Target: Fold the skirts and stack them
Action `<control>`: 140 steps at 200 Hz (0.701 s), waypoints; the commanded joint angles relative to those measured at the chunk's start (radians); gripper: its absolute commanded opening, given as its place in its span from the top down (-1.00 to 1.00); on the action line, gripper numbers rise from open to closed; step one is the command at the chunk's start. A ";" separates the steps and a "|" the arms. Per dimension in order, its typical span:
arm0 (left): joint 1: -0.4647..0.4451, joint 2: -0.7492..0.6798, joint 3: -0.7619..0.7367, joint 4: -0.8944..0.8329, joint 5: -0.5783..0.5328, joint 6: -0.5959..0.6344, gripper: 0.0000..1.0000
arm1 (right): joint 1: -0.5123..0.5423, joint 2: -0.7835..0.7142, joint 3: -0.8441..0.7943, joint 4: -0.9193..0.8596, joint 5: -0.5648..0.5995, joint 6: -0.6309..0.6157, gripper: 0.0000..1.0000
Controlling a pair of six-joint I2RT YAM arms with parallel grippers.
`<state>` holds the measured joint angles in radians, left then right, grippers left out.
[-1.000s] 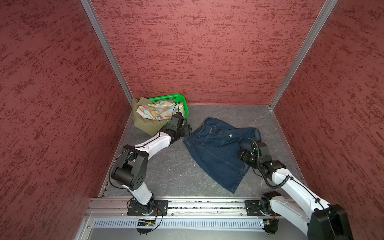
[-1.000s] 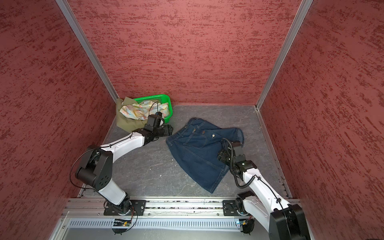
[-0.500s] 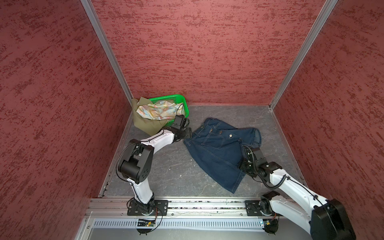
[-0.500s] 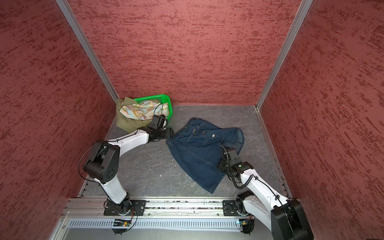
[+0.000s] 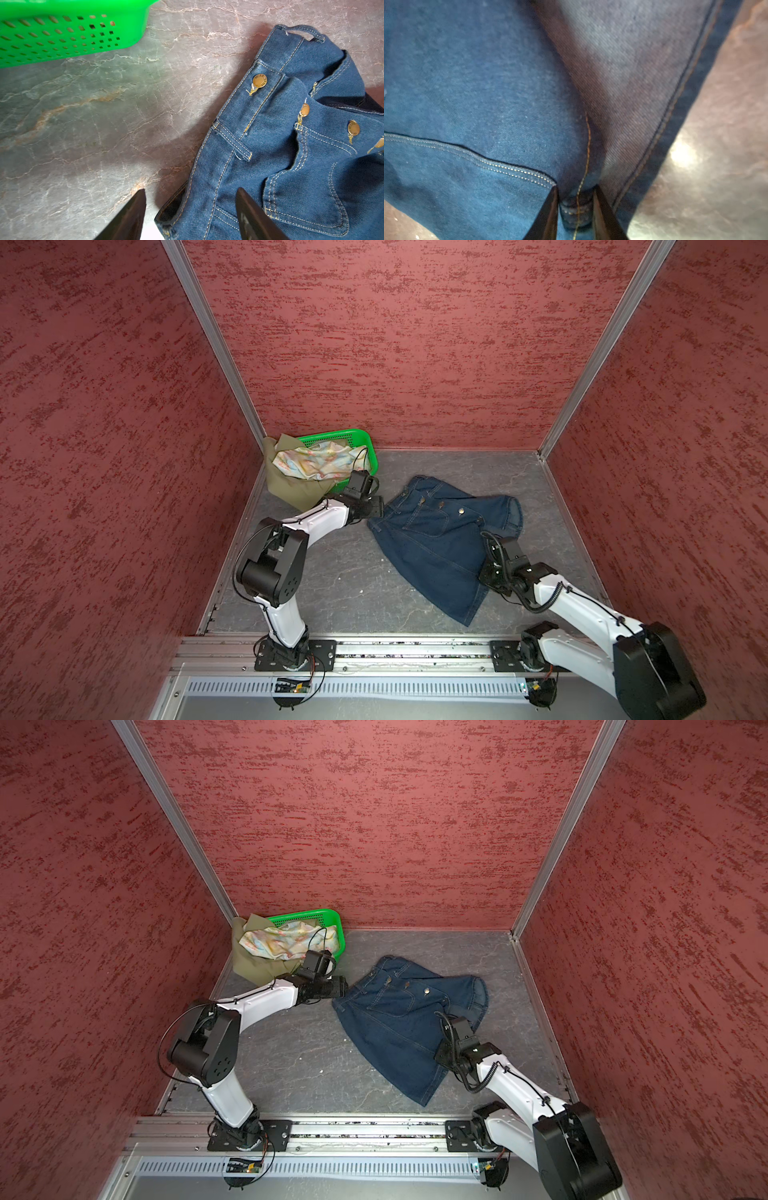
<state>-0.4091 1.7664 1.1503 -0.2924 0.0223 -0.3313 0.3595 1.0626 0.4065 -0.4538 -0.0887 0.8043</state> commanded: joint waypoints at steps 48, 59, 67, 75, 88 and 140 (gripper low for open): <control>0.001 0.066 0.056 -0.057 0.027 0.016 -0.38 | 0.007 -0.053 0.062 -0.045 0.054 -0.012 0.85; 0.001 0.081 0.069 -0.068 0.035 0.013 -0.38 | 0.007 -0.059 0.067 -0.051 0.058 -0.016 0.87; 0.003 0.088 0.076 -0.073 0.044 0.011 -0.38 | 0.008 -0.062 0.070 -0.055 0.061 -0.020 0.89; 0.003 0.094 0.082 -0.075 0.060 0.006 -0.38 | 0.008 -0.064 0.071 -0.059 0.065 -0.022 0.94; 0.003 0.105 0.092 -0.080 0.078 -0.001 -0.37 | 0.007 -0.068 0.070 -0.060 0.064 -0.022 0.97; 0.001 0.145 0.100 -0.089 0.123 -0.014 0.30 | 0.006 -0.122 0.096 -0.093 0.089 -0.021 1.00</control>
<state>-0.4088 1.8931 1.2476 -0.3679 0.1066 -0.3386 0.3630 0.9733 0.4522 -0.5114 -0.0578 0.7811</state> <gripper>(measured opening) 0.479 0.105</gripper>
